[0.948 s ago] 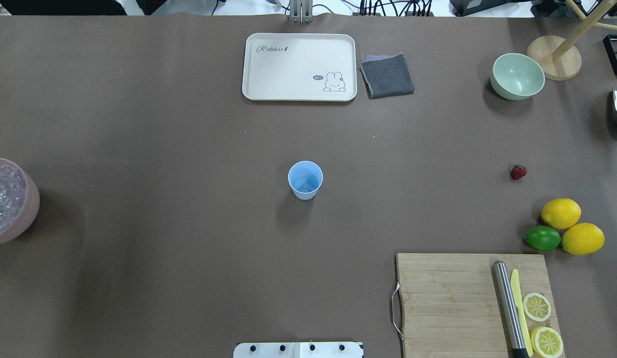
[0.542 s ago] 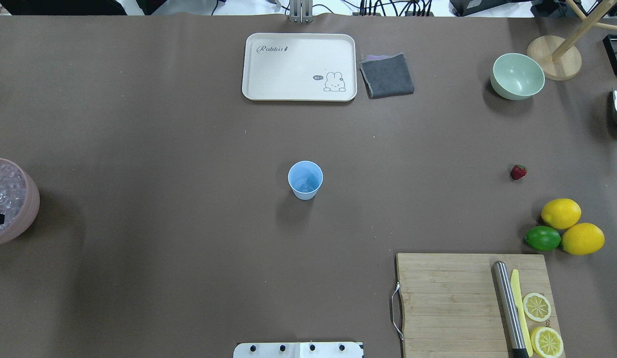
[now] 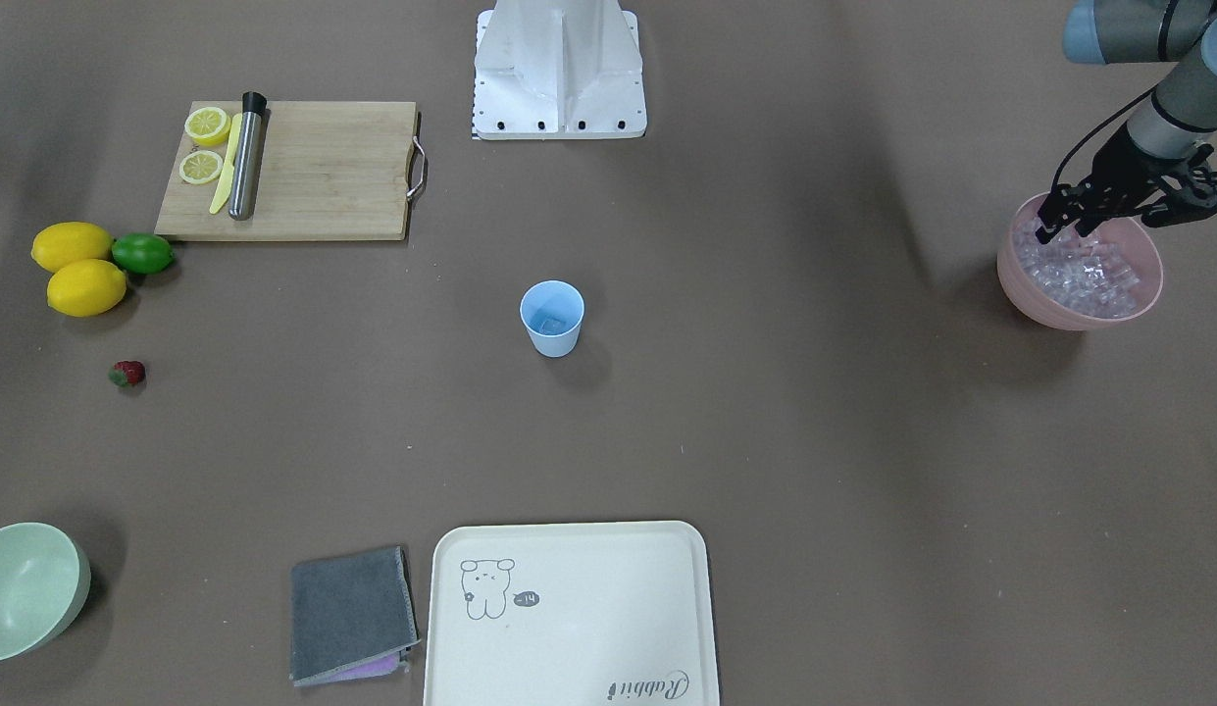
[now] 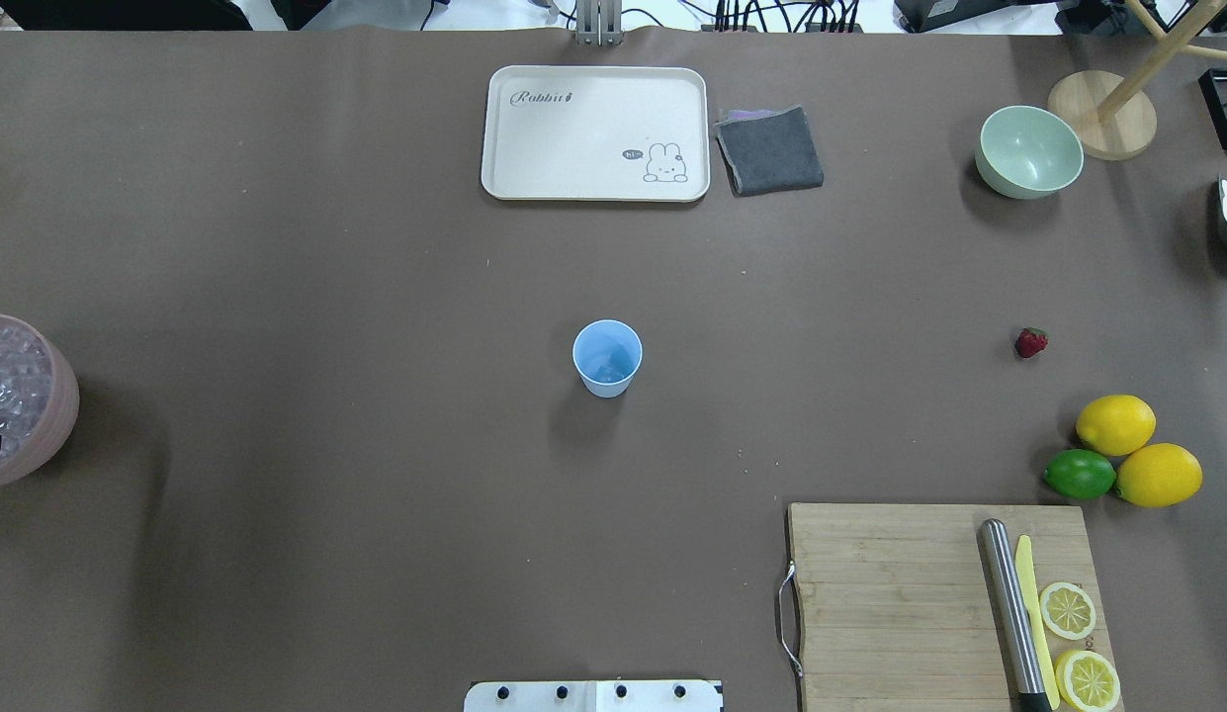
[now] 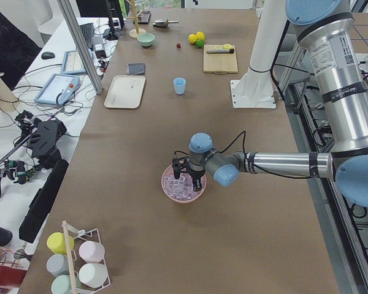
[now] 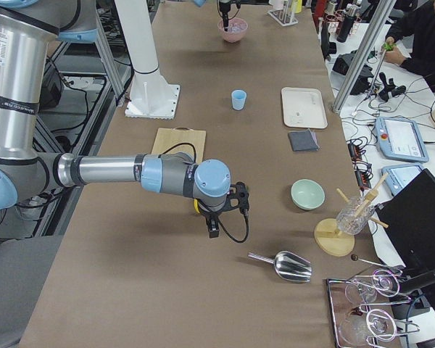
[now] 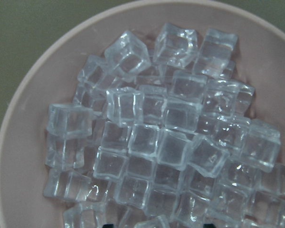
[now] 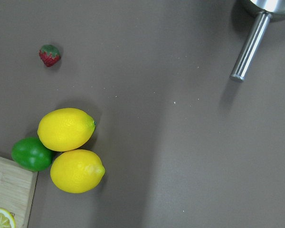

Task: Put ice and strawberries in cup
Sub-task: 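Lower the left gripper into the ice and grasp another cube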

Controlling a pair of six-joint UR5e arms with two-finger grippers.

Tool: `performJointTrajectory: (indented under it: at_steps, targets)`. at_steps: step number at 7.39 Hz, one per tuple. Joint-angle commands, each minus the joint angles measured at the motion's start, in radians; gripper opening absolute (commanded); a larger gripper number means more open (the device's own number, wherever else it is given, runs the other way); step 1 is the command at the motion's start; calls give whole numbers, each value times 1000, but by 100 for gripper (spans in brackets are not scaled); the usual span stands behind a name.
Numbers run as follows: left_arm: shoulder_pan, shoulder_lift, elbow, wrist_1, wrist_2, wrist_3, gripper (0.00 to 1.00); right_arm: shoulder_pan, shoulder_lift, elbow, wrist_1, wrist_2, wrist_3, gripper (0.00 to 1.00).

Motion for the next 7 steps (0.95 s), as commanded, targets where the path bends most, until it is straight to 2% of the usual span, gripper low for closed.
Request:
performJointTrajectory:
  at_steps: [1, 2, 3, 5, 6, 7]
  targets:
    - [1, -1, 1, -1, -1, 0, 56, 0, 0, 0, 1, 0, -2, 100]
    - [1, 2, 1, -1, -1, 0, 36, 0, 0, 0, -1, 0, -2, 100]
    - [1, 7, 4, -4, 1, 1, 30, 0, -2, 0, -1, 0, -2, 100]
    - [-11, 14, -4, -20, -10, 1, 0, 0, -7, 6, -1, 2, -2, 100]
    - [-16, 14, -25, -13, -21, 1, 0, 0, -14, 14, -1, 2, -2, 100]
    - [-40, 11, -48, 8, -111, 21, 0, 0, -14, 15, -1, 2, -2, 100]
